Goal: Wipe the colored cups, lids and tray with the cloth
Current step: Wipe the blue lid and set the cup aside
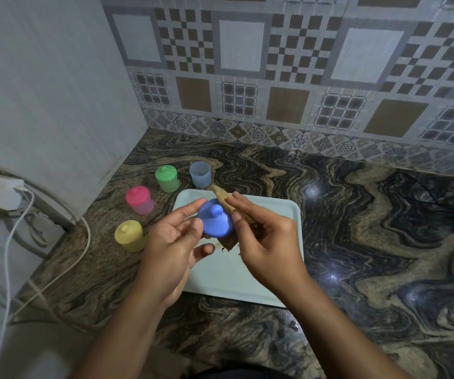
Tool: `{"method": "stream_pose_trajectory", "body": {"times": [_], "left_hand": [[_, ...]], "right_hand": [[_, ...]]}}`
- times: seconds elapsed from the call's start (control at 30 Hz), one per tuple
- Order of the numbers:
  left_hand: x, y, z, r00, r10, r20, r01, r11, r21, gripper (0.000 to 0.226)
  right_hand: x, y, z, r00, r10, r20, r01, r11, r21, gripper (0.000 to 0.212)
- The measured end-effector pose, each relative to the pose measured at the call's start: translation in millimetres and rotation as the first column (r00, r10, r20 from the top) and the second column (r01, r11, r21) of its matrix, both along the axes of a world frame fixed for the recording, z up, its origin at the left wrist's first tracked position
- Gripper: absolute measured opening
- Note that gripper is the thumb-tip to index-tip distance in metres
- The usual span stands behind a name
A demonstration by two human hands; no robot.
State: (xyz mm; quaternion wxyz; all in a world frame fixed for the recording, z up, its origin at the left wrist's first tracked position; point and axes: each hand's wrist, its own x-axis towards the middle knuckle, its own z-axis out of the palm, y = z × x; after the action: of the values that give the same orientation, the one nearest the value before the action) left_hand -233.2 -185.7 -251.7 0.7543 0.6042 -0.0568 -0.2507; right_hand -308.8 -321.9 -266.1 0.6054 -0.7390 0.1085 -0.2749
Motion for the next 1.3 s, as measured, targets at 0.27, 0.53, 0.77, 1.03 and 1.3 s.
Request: {"method": "stream_pose_trajectory", "body": {"times": [0.27, 0.53, 0.77, 1.03, 1.3], "left_hand": [[-11.9, -3.0, 4.5, 0.999, -0.041, 0.035, 0.042, 0.999, -0.025, 0.052], [-8.8, -3.2, 7.9, 0.988, 0.157, -0.007, -0.157, 0.983, -0.095, 0.036], [-15.8, 0.1, 9.2, 0.996, 0.087, 0.007, -0.086, 0.992, -0.089, 0.042], [-20.6, -4.7, 8.3, 0.999, 0.044, -0.010, -0.044, 0.995, -0.084, 0.051], [-13.0, -0.6, 5.0, 0.998, 0.060, 0.033, -0.058, 0.996, -0.066, 0.042]], "right_hand": [[4.9, -0.1, -1.7, 0.999, -0.009, -0.050, 0.021, 0.972, 0.236, 0.025], [-9.3, 8.3, 0.7, 0.999, 0.046, 0.010, -0.046, 0.997, 0.068, 0.030], [-1.2, -6.3, 8.5, 0.993, -0.031, -0.114, 0.029, 0.999, -0.019, 0.026], [-3.9, 3.3, 7.9, 0.996, 0.042, -0.072, -0.028, 0.982, 0.189, 0.027], [-11.8, 3.9, 3.7, 0.997, 0.071, 0.026, -0.069, 0.996, -0.047, 0.027]]}}
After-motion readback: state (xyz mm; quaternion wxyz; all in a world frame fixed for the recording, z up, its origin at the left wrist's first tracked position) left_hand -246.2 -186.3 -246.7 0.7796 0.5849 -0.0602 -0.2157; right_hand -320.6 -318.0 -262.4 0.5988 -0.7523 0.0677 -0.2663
